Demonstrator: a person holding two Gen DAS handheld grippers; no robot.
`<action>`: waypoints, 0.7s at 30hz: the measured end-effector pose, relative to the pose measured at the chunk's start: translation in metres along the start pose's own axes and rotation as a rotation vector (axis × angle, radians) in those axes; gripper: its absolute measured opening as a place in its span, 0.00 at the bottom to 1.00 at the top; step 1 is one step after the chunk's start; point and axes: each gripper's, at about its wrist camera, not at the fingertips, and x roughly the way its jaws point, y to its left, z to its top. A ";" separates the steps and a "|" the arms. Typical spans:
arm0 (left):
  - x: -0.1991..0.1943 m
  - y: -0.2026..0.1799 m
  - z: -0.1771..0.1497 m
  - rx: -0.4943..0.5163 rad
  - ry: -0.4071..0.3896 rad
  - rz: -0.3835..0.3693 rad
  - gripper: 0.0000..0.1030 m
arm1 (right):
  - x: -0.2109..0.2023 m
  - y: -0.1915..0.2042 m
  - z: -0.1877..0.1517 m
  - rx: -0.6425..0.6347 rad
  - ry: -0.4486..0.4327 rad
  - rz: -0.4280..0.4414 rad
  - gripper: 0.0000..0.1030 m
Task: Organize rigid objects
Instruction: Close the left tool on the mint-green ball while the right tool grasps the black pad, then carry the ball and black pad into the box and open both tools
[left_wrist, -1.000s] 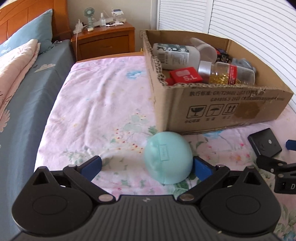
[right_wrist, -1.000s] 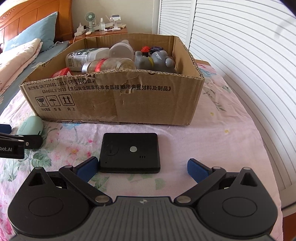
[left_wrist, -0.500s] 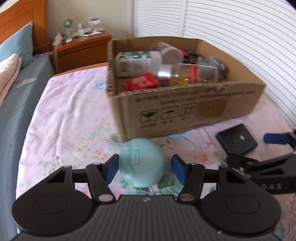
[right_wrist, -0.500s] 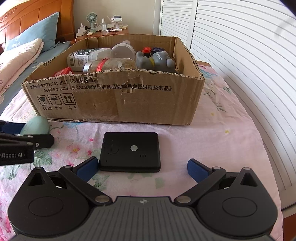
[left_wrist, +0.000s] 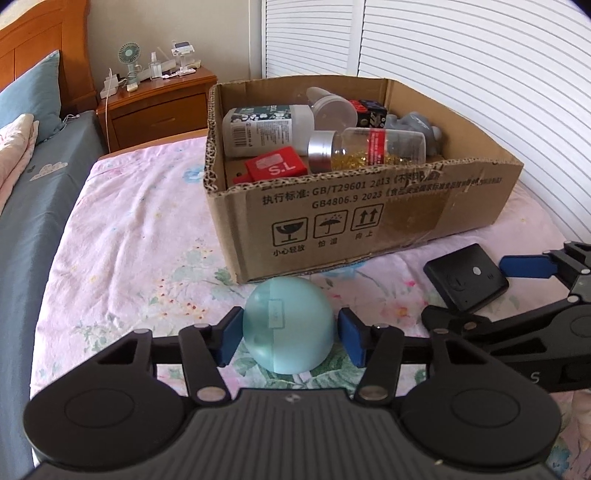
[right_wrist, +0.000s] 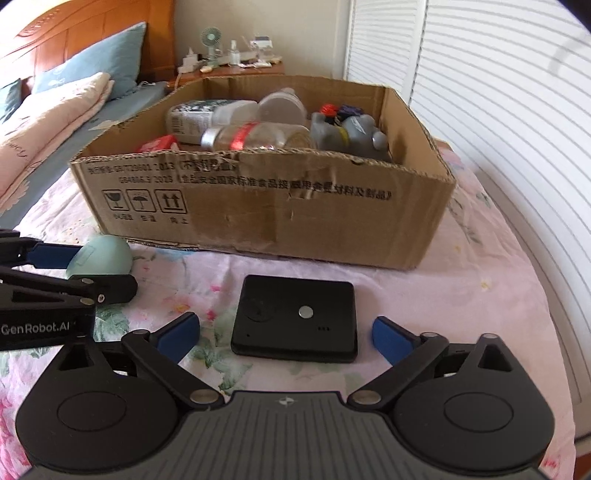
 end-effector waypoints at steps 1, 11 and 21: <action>0.000 0.000 0.000 0.001 0.000 0.000 0.52 | -0.001 0.000 0.000 -0.003 -0.003 0.001 0.88; 0.001 0.000 0.002 0.009 -0.002 -0.004 0.50 | -0.003 -0.001 0.006 0.010 0.007 -0.020 0.72; -0.007 -0.001 -0.001 0.088 0.030 -0.052 0.50 | -0.019 -0.006 0.006 -0.054 0.034 0.025 0.72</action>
